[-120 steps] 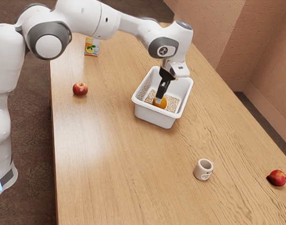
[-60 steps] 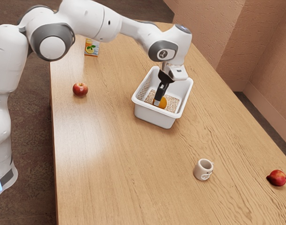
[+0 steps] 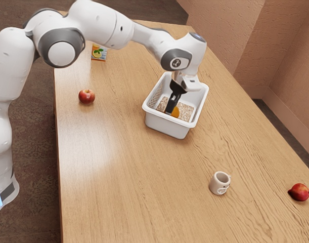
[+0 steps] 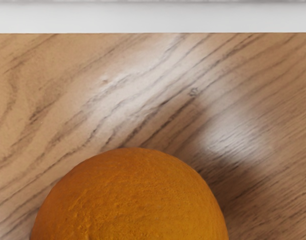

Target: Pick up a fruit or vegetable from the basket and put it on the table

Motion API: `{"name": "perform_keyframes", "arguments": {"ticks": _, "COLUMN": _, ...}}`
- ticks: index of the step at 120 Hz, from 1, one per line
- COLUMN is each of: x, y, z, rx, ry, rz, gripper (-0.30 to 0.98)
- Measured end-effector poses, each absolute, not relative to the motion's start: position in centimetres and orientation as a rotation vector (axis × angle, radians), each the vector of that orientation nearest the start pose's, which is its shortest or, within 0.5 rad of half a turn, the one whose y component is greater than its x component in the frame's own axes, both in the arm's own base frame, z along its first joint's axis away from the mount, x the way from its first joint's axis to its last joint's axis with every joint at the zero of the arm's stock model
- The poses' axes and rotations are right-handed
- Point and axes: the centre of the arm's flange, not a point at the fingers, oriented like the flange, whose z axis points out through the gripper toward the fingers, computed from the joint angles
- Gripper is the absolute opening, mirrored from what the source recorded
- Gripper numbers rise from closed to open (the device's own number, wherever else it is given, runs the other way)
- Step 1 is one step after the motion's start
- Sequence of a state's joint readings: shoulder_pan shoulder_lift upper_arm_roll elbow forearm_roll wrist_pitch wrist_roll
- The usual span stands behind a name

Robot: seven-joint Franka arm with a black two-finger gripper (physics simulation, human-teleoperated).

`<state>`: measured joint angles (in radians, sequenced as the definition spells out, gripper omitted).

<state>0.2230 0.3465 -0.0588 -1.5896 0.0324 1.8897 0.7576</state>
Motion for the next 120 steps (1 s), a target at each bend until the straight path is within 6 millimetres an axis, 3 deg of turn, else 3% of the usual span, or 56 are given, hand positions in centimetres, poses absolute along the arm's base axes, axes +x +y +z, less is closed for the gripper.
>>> {"name": "perform_keyframes", "arguments": {"ticks": 9, "x": 64.7, "y": 11.5, "z": 42.7, "rx": -3.014, "ry": 0.932, "rz": 0.081, "gripper": 0.55}}
{"name": "perform_keyframes", "arguments": {"ticks": 26, "x": 64.7, "y": 11.6, "z": 42.5, "rx": -3.016, "ry": 0.931, "rz": 0.081, "gripper": 0.32}}
{"name": "perform_keyframes", "arguments": {"ticks": 41, "x": 64.8, "y": 11.4, "z": 43.5, "rx": -3.008, "ry": 0.929, "rz": 0.052, "gripper": 0.31}}
{"name": "perform_keyframes", "arguments": {"ticks": 51, "x": 64.3, "y": 11.2, "z": 46.3, "rx": -2.996, "ry": 0.921, "rz": -0.009, "gripper": 0.28}}
{"name": "perform_keyframes", "arguments": {"ticks": 64, "x": 63.1, "y": 10.0, "z": 52.5, "rx": -2.964, "ry": 0.922, "rz": -0.129, "gripper": 0.28}}
{"name": "perform_keyframes", "arguments": {"ticks": 76, "x": 63.6, "y": 4.7, "z": 59.4, "rx": -2.909, "ry": 1.024, "rz": -0.285, "gripper": 0.30}}
{"name": "perform_keyframes", "arguments": {"ticks": 85, "x": 63.7, "y": 0.4, "z": 62.0, "rx": -2.878, "ry": 1.108, "rz": -0.348, "gripper": 0.28}}
{"name": "perform_keyframes", "arguments": {"ticks": 91, "x": 64.8, "y": -1.0, "z": 63.1, "rx": -2.872, "ry": 1.137, "rz": -0.382, "gripper": 0.28}}
{"name": "perform_keyframes", "arguments": {"ticks": 101, "x": 69.0, "y": -1.3, "z": 62.8, "rx": -2.889, "ry": 1.144, "rz": -0.419, "gripper": 0.28}}
{"name": "perform_keyframes", "arguments": {"ticks": 110, "x": 72.4, "y": -1.1, "z": 60.3, "rx": -2.907, "ry": 1.127, "rz": -0.399, "gripper": 0.27}}
{"name": "perform_keyframes", "arguments": {"ticks": 120, "x": 74.5, "y": -1.5, "z": 56.8, "rx": -2.934, "ry": 1.131, "rz": -0.342, "gripper": 0.26}}
